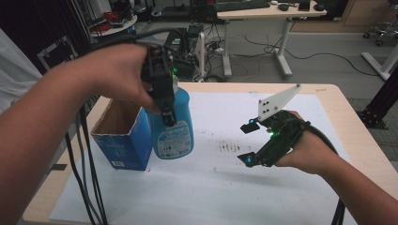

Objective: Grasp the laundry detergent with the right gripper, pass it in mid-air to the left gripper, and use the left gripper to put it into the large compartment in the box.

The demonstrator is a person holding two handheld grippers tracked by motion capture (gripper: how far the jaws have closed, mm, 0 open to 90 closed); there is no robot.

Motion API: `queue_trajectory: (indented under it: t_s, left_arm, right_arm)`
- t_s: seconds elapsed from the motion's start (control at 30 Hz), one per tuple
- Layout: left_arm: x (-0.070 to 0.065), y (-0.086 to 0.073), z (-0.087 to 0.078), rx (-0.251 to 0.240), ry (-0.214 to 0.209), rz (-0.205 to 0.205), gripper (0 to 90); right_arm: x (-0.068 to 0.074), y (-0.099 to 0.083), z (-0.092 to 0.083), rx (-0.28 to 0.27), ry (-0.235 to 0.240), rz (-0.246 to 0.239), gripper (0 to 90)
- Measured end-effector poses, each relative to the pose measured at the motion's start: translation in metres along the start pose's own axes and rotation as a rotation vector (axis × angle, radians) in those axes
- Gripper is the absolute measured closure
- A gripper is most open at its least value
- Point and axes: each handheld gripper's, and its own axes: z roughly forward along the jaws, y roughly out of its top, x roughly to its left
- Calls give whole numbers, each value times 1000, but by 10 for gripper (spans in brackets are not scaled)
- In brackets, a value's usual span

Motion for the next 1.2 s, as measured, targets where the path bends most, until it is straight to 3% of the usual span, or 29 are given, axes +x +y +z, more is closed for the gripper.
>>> queue_trajectory:
  t_s: [0.13,0.2,0.23,0.27,0.3,0.33,0.37,0.4,0.43,0.47,0.5,0.53,0.57,0.6,0.63,0.67,0.7,0.77,0.8,0.83,0.93,1.2]
  left_arm:
    - [13,-11,-23,-14,-4,-102,393]
    - [17,-14,-29,-15,-5,-122,394]
    - [24,-20,-39,-22,-7,-182,393]
    - [24,-20,-39,-22,-7,-182,394]
    - [28,-25,-44,-32,-2,-224,393]
    - [28,-25,-44,-32,-2,-224,393]
    - [34,-32,-51,-29,6,-276,393]
    - [34,-32,-51,-29,6,-276,394]
    - [40,-38,-55,-30,4,-333,393]
    - [40,-38,-55,-30,4,-333,393]
    - [46,-45,-58,-41,2,-406,393]
    - [46,-45,-58,-41,2,-406,393]
    - [52,-53,-61,-38,4,-478,393]
    - [52,-53,-61,-38,4,-478,393]
    - [58,-60,-65,-32,15,-519,393]
    - [58,-60,-65,-32,15,-519,393]
    - [63,-68,-67,-33,21,-584,394]
    - [70,-76,-69,-42,25,-652,393]
    - [70,-76,-69,-42,25,-652,393]
    - [75,-83,-70,-49,29,-718,394]
    - [82,-92,-70,-41,41,-777,393]
    - [94,-100,-61,-19,72,-863,393]
  right_arm:
    - [-2,4,-5,35,-3,-7,105]
    - [-3,5,-6,38,-5,-8,104]
    - [-4,6,-8,59,-34,0,11]
    - [-4,6,-8,59,-34,0,11]
    - [-5,7,-10,75,-37,-2,11]
    - [-5,7,-10,75,-37,-2,11]
    - [-5,7,-12,82,-40,-3,11]
    - [-5,7,-12,82,-40,-3,11]
    - [-6,7,-14,84,-40,0,10]
    - [-6,7,-15,88,-43,0,10]
    - [-7,6,-16,91,-43,4,7]
    - [-7,6,-16,93,-46,6,7]
    - [-7,6,-16,96,-45,4,7]
    - [-7,6,-16,96,-45,4,7]
    - [-7,5,-17,95,-47,9,7]
    - [-8,5,-18,96,-48,9,7]
    - [-8,4,-18,96,-49,8,7]
    - [-8,3,-18,99,-50,11,7]
    - [-8,3,-18,99,-50,11,7]
    - [-9,3,-19,101,-52,13,7]
    - [-9,2,-19,100,-55,16,7]
    - [-11,0,-19,105,-57,27,7]
